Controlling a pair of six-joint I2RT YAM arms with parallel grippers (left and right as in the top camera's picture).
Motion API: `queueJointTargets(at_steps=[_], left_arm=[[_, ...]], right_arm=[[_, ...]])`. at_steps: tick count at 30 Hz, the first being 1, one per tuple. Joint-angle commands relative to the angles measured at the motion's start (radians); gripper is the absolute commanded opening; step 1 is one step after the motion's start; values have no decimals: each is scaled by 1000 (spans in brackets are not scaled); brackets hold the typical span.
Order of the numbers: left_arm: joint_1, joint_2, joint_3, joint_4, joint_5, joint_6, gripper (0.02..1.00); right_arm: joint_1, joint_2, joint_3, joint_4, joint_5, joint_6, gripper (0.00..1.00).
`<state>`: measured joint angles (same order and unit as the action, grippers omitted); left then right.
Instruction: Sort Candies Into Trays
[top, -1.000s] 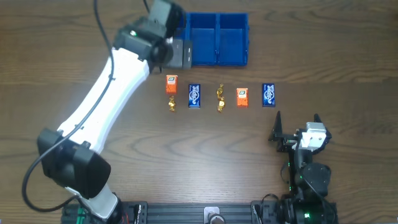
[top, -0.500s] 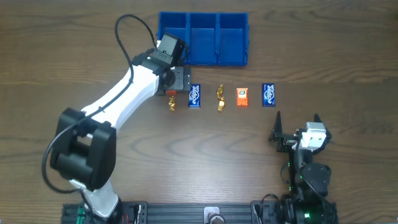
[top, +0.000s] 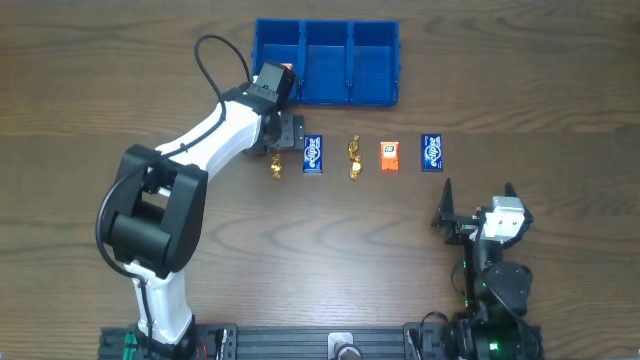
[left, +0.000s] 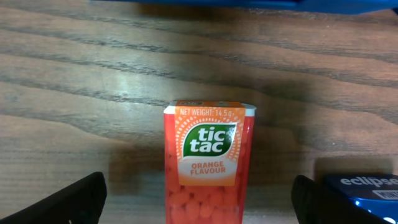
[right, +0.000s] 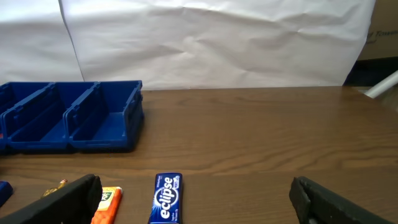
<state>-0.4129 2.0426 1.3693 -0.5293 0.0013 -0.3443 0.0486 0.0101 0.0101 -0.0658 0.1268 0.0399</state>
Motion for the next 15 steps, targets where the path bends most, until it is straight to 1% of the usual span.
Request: queueJointTargets(at_steps=[1,5,8,9,11,15], left_arm=[[15,19,12,9,11,-11,928],[16,38,14,11,15,-11,923],[16,41,16,16,15,-11,884],[16,41,16,18,15,-11,853],[15,41,16,18,15,-7,728],[11,41,16,18,14,-2,595]], right_arm=[[-4,-7,-2,-3,2,-14,1000],[-4,-7,-2,-3,2,-14,1000],[-4,-7,-2,-3,2,-14,1000],[-4,-7,-2,-3,2,-14,1000],[-4,-7,-2,-3,2,-14,1000],[-4,-7,-2,-3,2,-14,1000]])
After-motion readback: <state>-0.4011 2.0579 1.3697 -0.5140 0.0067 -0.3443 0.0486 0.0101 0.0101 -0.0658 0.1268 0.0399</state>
